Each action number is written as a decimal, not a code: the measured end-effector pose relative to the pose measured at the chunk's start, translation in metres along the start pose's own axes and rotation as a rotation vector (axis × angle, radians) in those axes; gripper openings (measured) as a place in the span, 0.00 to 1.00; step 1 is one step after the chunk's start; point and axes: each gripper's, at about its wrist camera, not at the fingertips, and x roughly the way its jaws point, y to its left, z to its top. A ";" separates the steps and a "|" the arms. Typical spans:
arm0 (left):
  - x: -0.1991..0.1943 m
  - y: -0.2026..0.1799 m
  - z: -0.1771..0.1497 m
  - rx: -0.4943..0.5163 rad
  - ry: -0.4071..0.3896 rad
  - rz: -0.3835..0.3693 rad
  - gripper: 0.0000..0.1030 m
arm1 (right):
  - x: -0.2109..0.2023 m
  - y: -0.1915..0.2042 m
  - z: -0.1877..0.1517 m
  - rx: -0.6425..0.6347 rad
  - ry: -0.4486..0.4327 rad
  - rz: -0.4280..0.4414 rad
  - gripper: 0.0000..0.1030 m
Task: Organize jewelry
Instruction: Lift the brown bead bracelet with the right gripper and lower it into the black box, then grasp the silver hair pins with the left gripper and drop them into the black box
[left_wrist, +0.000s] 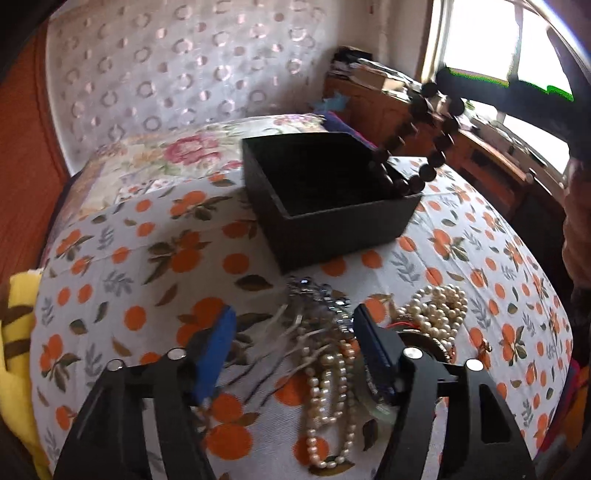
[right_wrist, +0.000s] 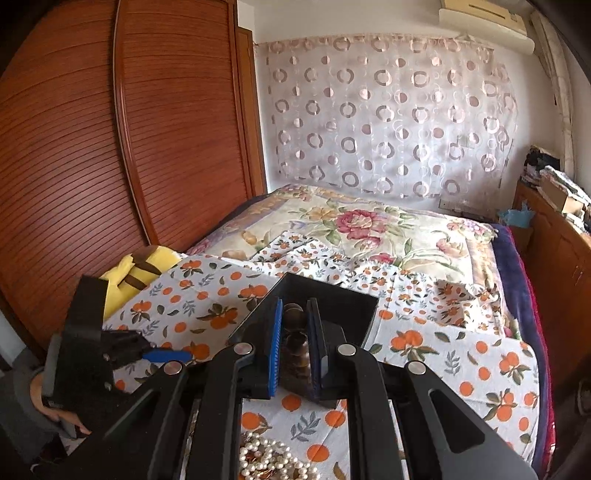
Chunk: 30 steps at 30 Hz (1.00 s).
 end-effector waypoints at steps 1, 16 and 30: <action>0.002 -0.003 0.001 0.006 0.003 -0.006 0.63 | 0.000 -0.001 0.003 0.002 -0.003 -0.002 0.14; 0.023 -0.017 -0.001 0.094 0.033 0.035 0.51 | -0.004 -0.013 0.000 0.017 -0.006 -0.016 0.14; -0.029 -0.025 0.038 0.064 -0.133 0.029 0.51 | 0.022 -0.026 0.006 0.038 0.033 -0.032 0.16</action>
